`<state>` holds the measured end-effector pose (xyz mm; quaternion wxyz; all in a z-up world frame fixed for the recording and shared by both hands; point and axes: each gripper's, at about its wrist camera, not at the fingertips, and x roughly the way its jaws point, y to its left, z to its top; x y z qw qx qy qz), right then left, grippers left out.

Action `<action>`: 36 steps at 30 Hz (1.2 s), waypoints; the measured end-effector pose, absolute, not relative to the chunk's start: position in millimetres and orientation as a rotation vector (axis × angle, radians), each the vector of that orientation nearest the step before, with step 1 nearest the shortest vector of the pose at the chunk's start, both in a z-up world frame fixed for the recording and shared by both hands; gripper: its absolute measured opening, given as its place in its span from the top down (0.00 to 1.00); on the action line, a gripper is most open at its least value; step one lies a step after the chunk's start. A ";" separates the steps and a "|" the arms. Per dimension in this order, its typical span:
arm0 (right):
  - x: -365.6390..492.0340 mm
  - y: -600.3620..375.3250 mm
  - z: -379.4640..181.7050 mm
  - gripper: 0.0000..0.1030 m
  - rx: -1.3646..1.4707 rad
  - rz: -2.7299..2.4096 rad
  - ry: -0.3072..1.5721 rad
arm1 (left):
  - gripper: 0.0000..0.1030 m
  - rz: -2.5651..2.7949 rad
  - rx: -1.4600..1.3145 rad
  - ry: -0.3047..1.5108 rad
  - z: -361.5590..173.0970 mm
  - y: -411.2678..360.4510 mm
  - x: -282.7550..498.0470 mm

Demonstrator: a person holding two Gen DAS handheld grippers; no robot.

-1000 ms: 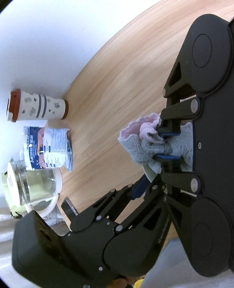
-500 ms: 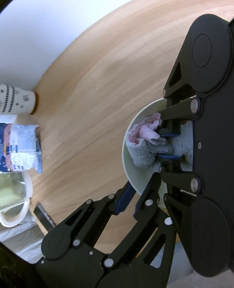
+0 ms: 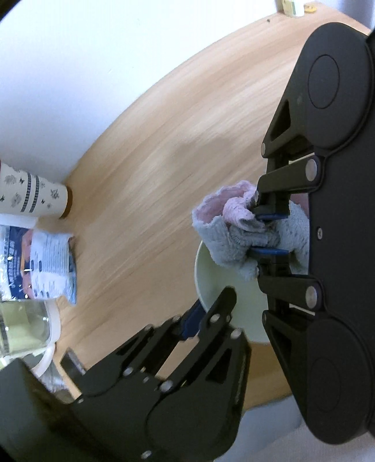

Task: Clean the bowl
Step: 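Wipe the towel around the bowl interior with the right gripper while the left gripper steadies the rim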

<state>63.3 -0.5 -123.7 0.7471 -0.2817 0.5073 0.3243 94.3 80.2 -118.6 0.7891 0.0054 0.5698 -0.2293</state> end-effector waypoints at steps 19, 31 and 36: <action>81.1 11.6 -154.6 0.81 -0.588 0.716 1.241 | 0.85 -0.460 -0.005 1.247 -121.1 76.6 102.9; 74.1 3.6 -128.4 0.80 -0.678 0.640 1.269 | 0.86 -0.436 0.003 1.247 -124.1 68.2 109.5; 79.3 7.2 -142.6 0.81 -0.689 0.645 1.312 | 0.86 -0.438 -0.021 1.248 -125.2 68.1 111.7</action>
